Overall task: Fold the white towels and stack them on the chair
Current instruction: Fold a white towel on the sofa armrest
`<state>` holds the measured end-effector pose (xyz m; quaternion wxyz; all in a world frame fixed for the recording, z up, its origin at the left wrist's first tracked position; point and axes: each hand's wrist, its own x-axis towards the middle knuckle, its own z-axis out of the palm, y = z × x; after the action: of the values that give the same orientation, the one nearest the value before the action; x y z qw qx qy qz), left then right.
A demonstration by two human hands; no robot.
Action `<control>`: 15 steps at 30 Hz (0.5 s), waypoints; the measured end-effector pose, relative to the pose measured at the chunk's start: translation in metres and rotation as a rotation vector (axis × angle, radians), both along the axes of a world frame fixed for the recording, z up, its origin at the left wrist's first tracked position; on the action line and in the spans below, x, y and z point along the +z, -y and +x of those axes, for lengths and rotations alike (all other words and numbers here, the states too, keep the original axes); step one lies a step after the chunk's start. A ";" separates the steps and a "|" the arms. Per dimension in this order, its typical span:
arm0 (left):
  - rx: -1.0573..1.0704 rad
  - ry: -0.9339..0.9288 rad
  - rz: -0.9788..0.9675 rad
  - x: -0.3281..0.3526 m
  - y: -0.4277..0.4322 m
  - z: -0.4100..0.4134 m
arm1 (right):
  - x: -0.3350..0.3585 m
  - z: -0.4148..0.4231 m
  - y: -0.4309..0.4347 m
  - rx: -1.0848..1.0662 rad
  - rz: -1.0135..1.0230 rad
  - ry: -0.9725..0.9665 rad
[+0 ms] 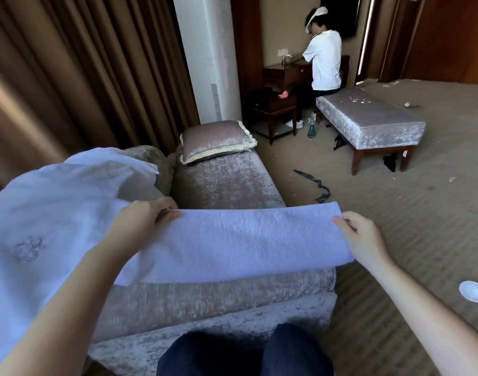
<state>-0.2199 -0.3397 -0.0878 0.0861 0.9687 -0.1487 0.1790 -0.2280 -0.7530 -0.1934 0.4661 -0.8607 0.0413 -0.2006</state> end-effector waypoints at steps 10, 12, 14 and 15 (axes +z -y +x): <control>0.044 0.021 0.098 -0.032 0.001 0.036 | -0.015 0.029 -0.004 -0.039 -0.160 -0.097; 0.060 0.084 0.091 -0.031 0.000 0.038 | -0.012 0.035 -0.007 -0.053 -0.157 -0.092; 0.069 0.098 0.101 -0.031 -0.001 0.039 | -0.012 0.039 -0.009 -0.069 -0.151 -0.105; 0.075 0.078 0.109 -0.032 0.000 0.040 | -0.013 0.041 -0.009 -0.077 -0.149 -0.121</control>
<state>-0.1800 -0.3395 -0.1203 0.0208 0.9692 -0.1251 0.2113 -0.1868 -0.7437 -0.2063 0.3895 -0.9013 0.0875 -0.1685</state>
